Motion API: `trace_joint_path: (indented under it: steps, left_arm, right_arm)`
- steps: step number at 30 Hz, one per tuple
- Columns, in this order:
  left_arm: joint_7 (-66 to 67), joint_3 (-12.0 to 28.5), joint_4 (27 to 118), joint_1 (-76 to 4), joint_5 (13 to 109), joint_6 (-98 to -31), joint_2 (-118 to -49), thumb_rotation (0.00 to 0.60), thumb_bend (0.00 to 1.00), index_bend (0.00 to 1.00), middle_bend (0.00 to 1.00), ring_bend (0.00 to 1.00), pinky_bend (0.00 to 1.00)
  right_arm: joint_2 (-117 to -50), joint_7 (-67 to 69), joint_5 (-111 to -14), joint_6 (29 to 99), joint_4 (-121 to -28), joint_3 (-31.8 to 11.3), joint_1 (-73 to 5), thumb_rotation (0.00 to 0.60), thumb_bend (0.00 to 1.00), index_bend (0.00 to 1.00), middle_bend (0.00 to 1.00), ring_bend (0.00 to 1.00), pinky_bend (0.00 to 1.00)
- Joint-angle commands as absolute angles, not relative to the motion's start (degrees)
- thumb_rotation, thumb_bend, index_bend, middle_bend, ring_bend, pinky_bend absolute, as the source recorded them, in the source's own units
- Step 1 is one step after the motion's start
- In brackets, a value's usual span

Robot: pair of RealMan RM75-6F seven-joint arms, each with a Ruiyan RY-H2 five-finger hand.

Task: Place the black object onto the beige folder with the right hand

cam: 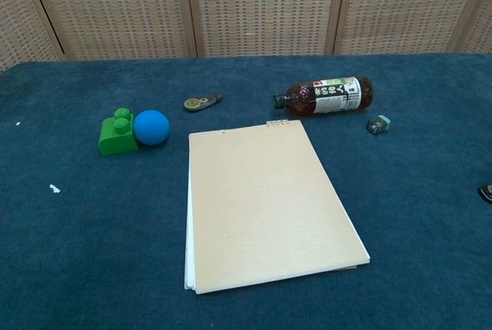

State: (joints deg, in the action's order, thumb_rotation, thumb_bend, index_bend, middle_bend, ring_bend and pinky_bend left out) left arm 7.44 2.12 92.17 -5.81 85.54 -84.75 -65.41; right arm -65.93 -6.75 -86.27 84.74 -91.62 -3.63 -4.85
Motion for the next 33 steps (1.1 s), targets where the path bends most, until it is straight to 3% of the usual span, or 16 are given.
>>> trace_joint_path:
  steps: [1, 22, 27, 33]
  left_arm:
    - [7.5, 2.2, 92.2, -5.8, 85.4, -84.6, -65.4, 0.6, 0.11, 0.0, 0.0, 0.0, 0.0]
    - [7.3, 1.7, 92.9, -5.8, 86.4, -84.9, -64.9, 0.6, 0.11, 0.0, 0.0, 0.0, 0.0]
    - [7.0, 1.7, 92.9, -5.6, 86.8, -85.3, -65.0, 0.6, 0.11, 0.0, 0.0, 0.0, 0.0]
    - [7.0, 1.8, 92.6, -5.8, 86.4, -84.9, -65.2, 0.6, 0.11, 0.0, 0.0, 0.0, 0.0]
  right_arm:
    - [-66.0, -6.9, -86.3, 84.7, -91.5, -3.6, -4.9, 0.6, 0.18, 0.0, 0.0, 0.0, 0.0]
    - [-66.1, -7.4, -86.6, 83.8, -91.6, -2.8, -5.0, 0.6, 0.17, 0.02, 0.0, 0.0, 0.0]
    - [-67.4, -8.2, -85.8, 82.5, -90.8, -3.4, -6.0, 0.6, 0.17, 0.15, 0.0, 0.0, 0.0]
    - [-69.4, -8.2, -83.8, 79.1, -88.6, -4.7, -8.3, 0.6, 0.17, 0.31, 0.01, 0.0, 0.11]
